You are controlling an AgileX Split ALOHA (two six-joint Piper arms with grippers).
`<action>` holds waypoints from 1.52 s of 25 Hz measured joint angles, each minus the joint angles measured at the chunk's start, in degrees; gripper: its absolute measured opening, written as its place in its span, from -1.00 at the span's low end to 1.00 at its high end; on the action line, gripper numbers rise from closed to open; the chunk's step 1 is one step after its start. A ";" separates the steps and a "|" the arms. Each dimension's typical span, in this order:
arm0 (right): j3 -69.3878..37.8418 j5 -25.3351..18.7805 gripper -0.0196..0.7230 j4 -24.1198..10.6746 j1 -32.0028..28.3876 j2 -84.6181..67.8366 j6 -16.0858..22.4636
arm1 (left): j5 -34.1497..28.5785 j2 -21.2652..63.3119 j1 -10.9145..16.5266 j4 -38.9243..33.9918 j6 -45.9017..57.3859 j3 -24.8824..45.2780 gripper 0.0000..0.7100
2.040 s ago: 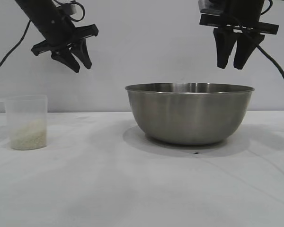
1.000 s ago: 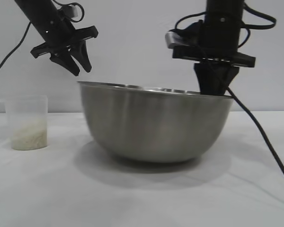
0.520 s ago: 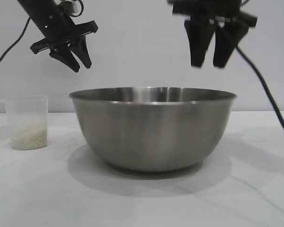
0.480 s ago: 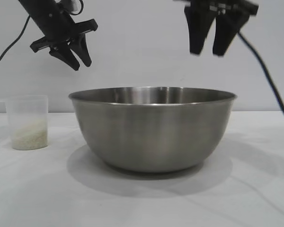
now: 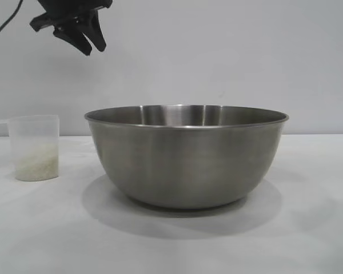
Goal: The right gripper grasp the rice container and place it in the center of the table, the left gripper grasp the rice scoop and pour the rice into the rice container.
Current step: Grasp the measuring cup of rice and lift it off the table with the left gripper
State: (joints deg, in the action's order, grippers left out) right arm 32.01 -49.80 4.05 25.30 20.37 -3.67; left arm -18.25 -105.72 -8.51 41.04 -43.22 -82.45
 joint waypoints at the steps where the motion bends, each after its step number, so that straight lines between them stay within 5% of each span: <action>1: 0.00 -3.91 0.04 -1.15 0.00 -3.03 1.05 | 3.18 2.13 -0.13 3.06 -4.11 3.26 -0.39; 7: -1.26 -17.43 0.04 -2.54 0.00 -18.00 6.18 | 22.57 16.51 -6.14 13.22 -24.56 24.54 -0.39; 10: -2.20 -18.78 0.04 -2.54 0.00 -20.37 6.40 | 27.53 19.93 -9.74 12.02 -22.26 32.37 -0.39; 14: -2.93 -17.24 0.04 -2.54 0.00 -20.42 5.70 | 33.64 21.56 -12.60 3.54 -6.13 41.21 -0.39; 19: -4.01 -15.95 0.04 -2.54 0.00 -20.42 5.35 | 38.68 24.35 -13.17 -18.42 20.91 48.99 -0.39; 25: -4.01 -15.68 0.04 -2.54 0.00 -20.42 5.35 | 44.53 25.76 -13.17 -34.94 44.36 57.07 -0.39; 33: -4.01 -15.68 0.04 -2.54 0.00 -20.42 5.24 | 60.41 25.56 -13.17 -33.29 43.83 69.32 -0.39; 38: -4.01 -15.68 0.04 -2.54 0.00 -20.42 5.14 | 70.43 17.24 -13.17 -28.24 40.94 70.32 -0.39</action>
State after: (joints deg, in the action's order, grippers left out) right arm 27.99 -65.48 1.51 25.30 -0.05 1.47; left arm 52.19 -88.48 -21.68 12.80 -2.28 -12.14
